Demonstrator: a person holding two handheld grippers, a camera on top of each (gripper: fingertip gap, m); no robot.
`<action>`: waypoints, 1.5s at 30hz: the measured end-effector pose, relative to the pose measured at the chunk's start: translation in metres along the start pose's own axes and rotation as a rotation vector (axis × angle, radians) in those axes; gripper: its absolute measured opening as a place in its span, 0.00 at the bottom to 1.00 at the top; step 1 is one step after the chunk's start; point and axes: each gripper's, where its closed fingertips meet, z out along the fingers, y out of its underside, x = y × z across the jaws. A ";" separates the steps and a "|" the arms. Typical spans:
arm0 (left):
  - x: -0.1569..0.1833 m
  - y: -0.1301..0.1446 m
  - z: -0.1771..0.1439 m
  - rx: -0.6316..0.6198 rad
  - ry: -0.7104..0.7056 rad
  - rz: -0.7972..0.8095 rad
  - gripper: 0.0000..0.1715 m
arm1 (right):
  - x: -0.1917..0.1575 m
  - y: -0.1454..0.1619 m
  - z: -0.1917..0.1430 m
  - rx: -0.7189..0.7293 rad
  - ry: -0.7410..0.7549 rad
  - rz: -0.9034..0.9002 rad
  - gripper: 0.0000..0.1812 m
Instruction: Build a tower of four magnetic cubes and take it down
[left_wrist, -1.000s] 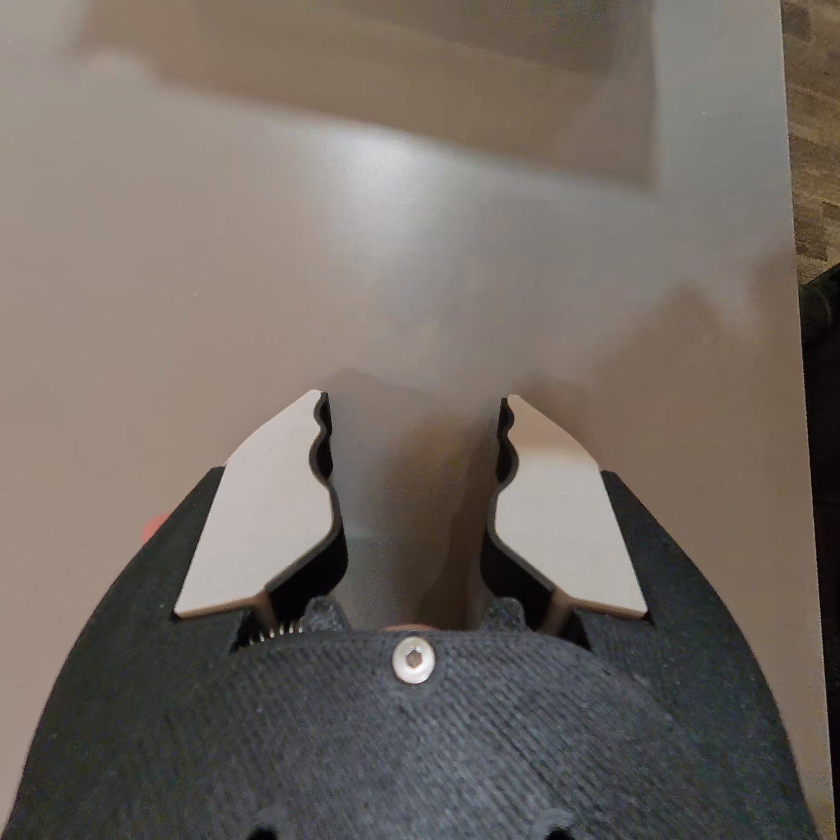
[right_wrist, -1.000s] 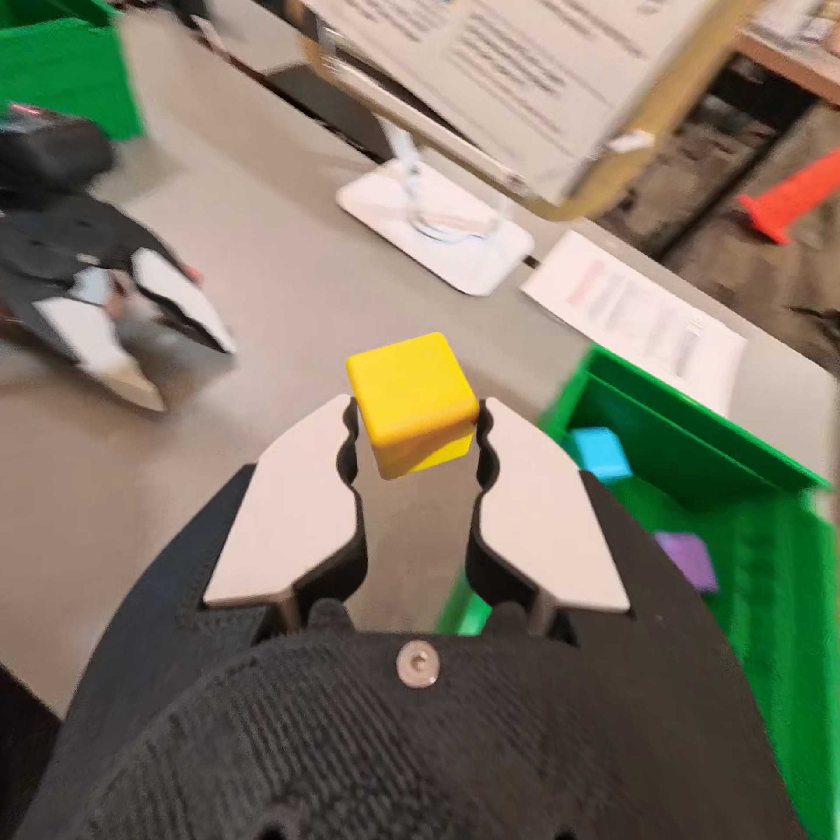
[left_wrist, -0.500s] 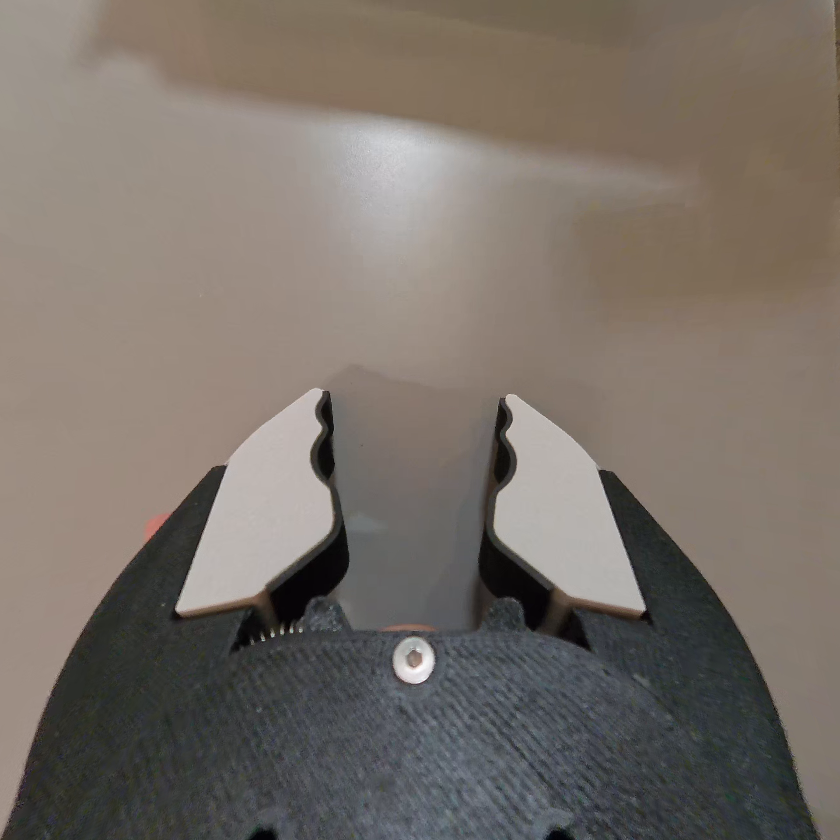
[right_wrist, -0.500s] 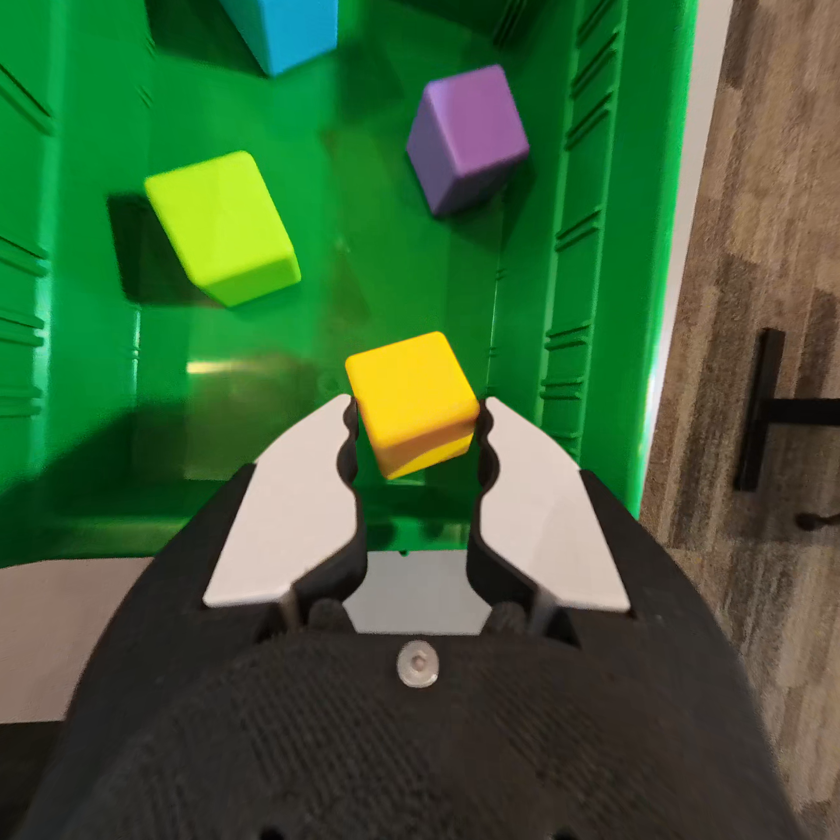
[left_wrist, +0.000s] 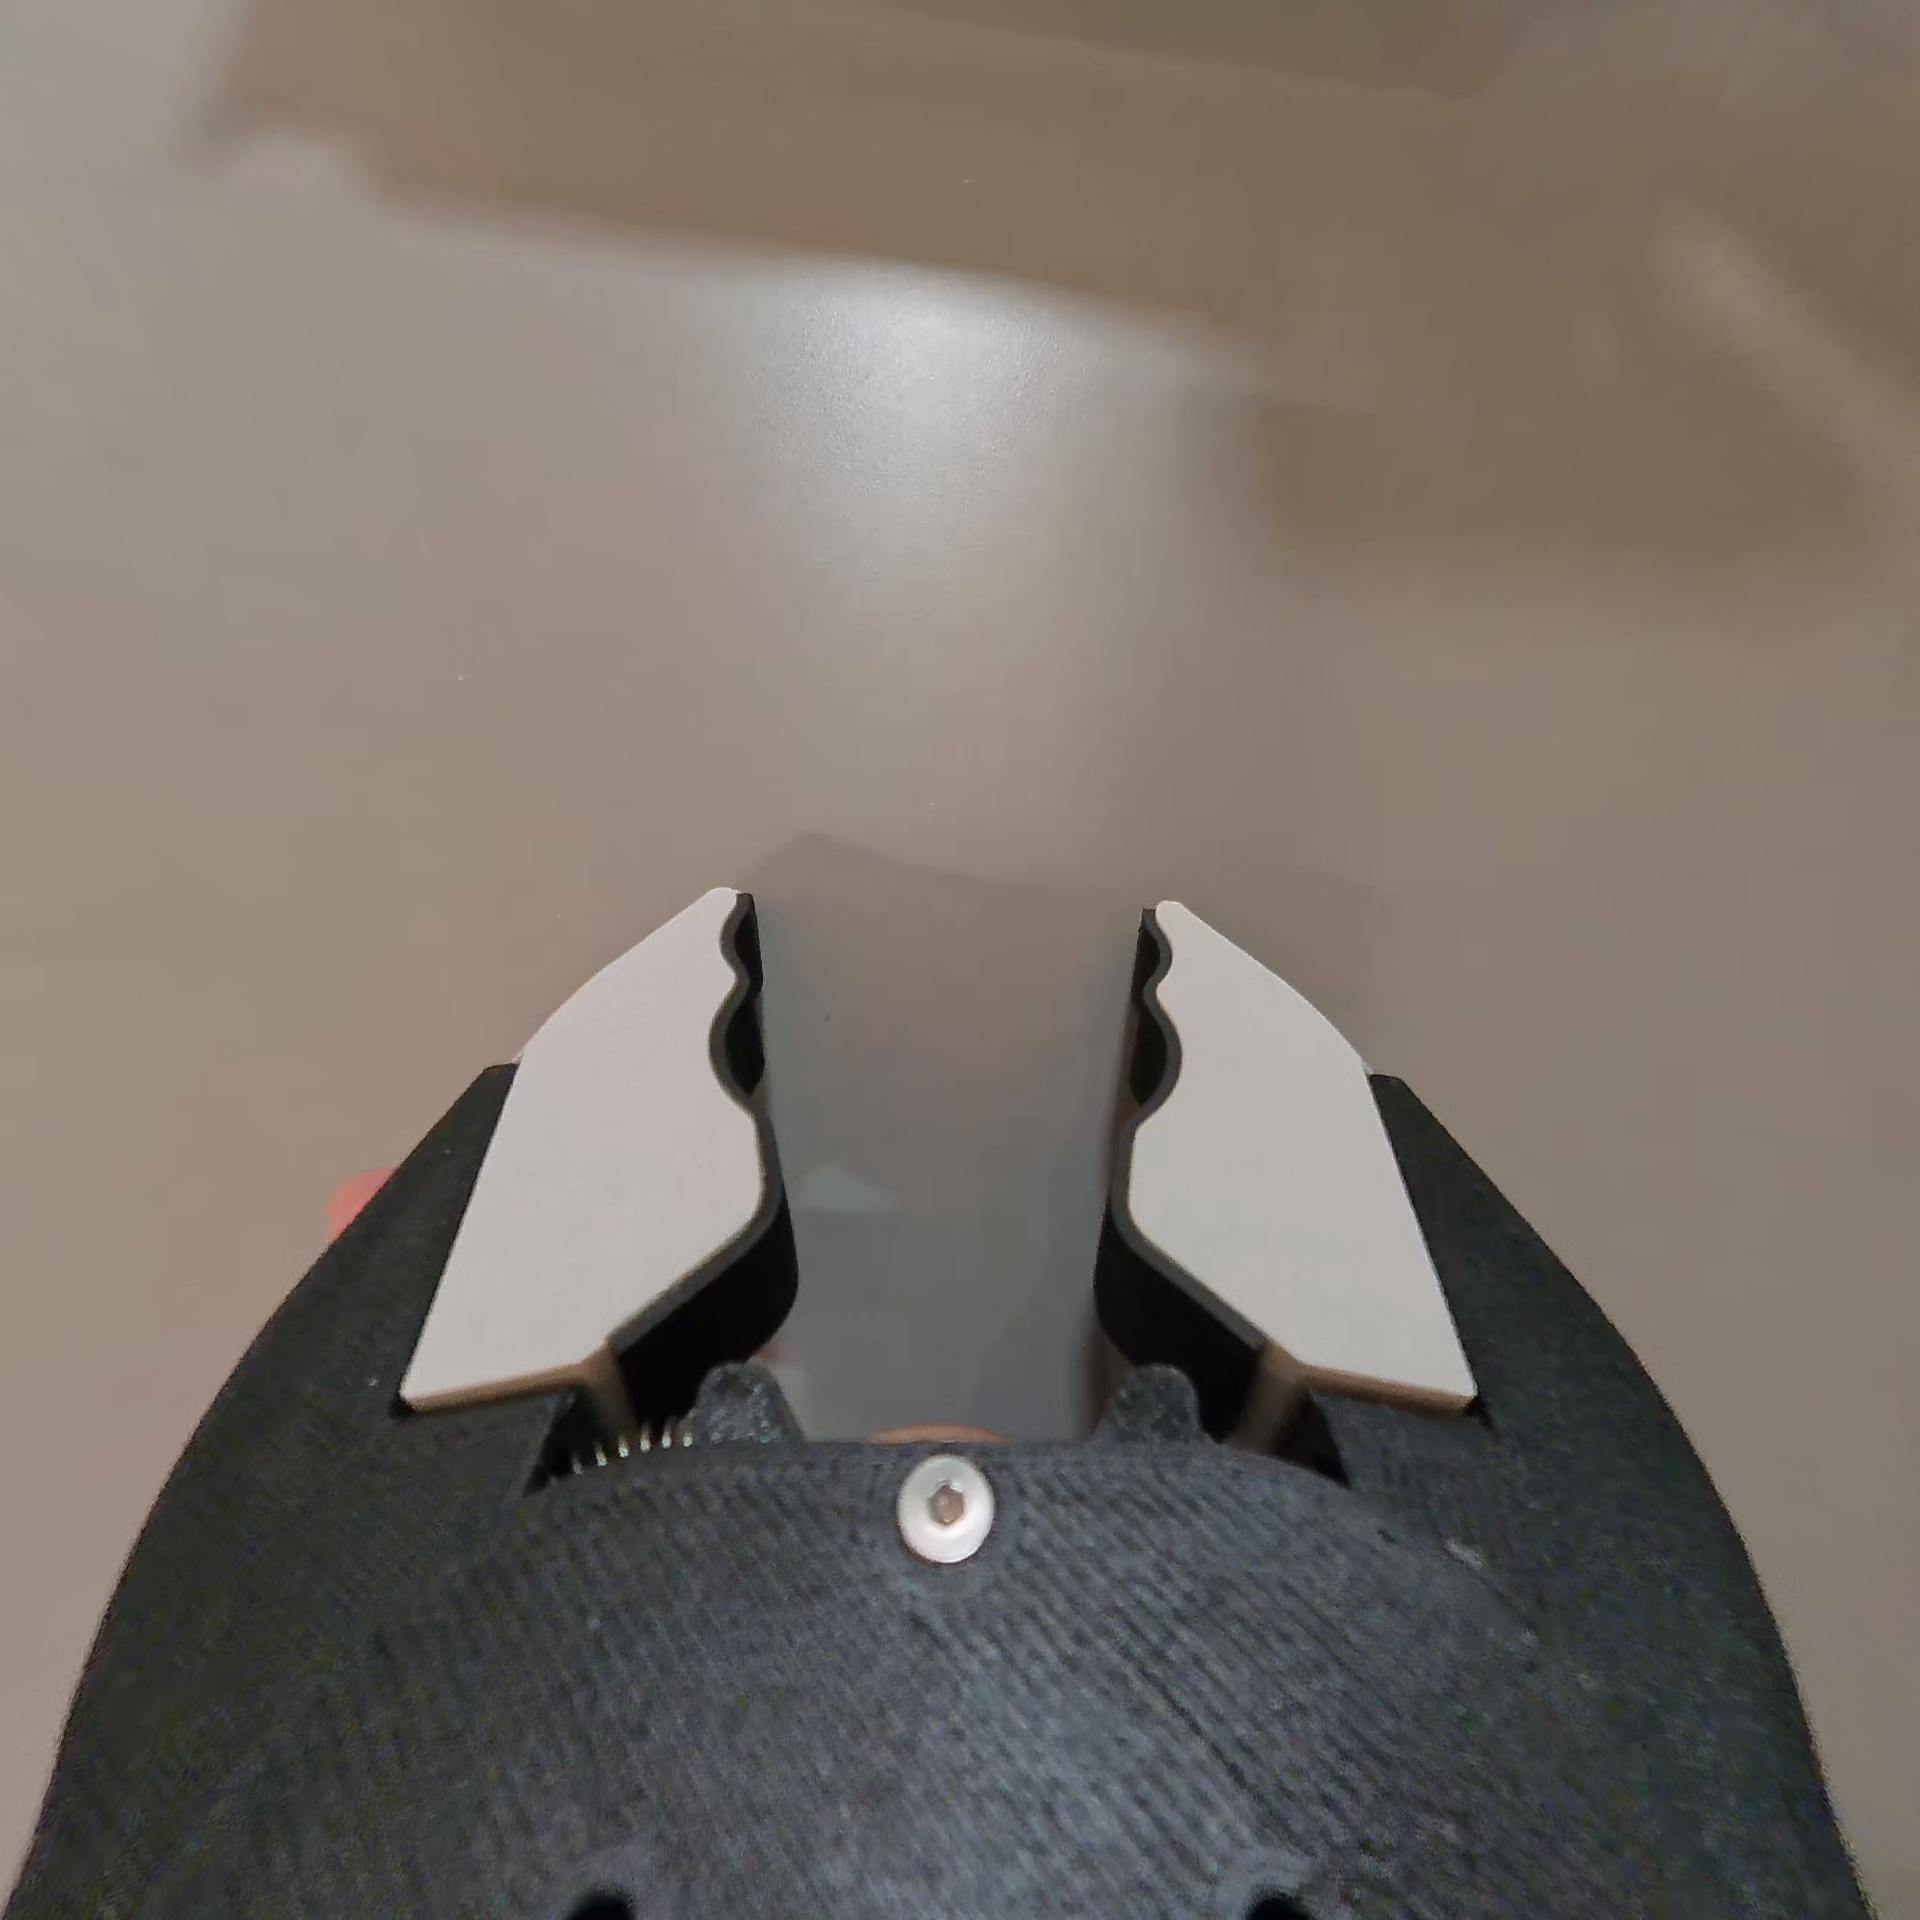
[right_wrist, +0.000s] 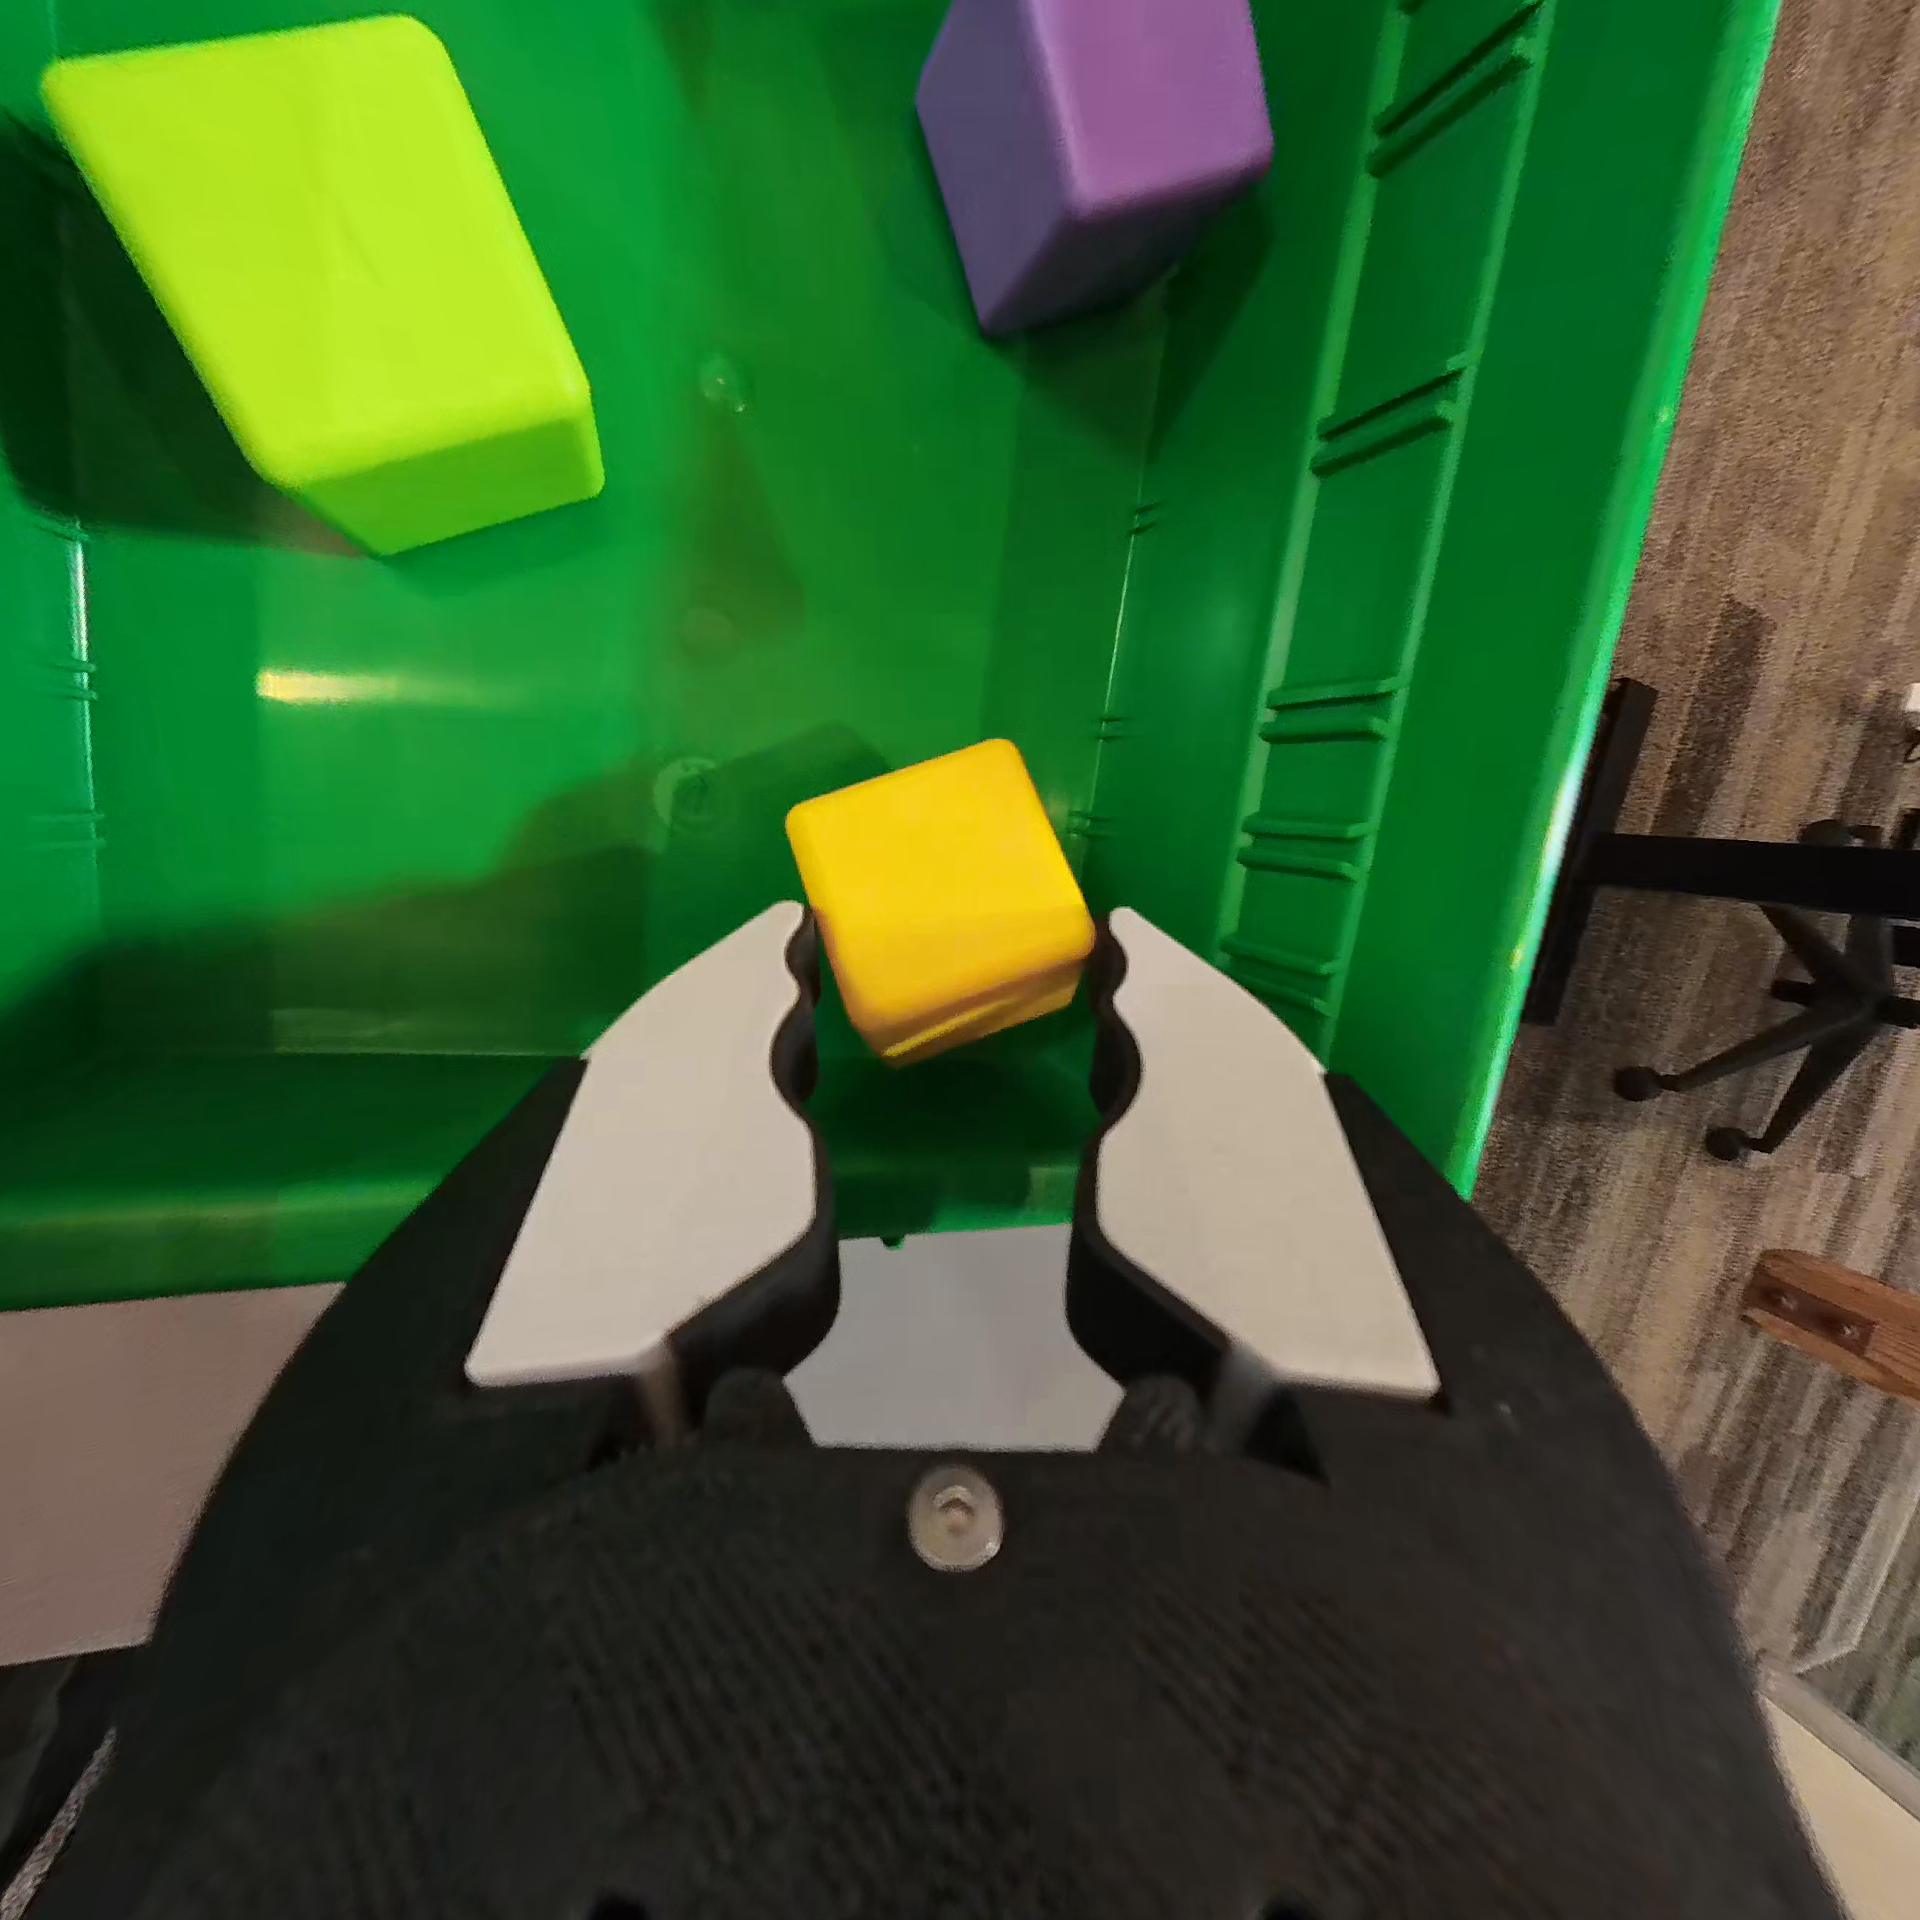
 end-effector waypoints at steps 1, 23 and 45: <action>0.000 0.000 0.000 -0.001 -0.002 0.002 0.40 | 0.000 0.000 0.000 -0.001 0.004 -0.002 0.28; 0.000 0.000 0.000 -0.003 -0.007 0.005 0.40 | 0.008 -0.001 -0.005 0.007 0.068 -0.036 0.27; -0.002 0.000 0.001 -0.006 -0.026 0.004 0.39 | 0.087 -0.038 -0.076 0.639 0.122 0.372 0.35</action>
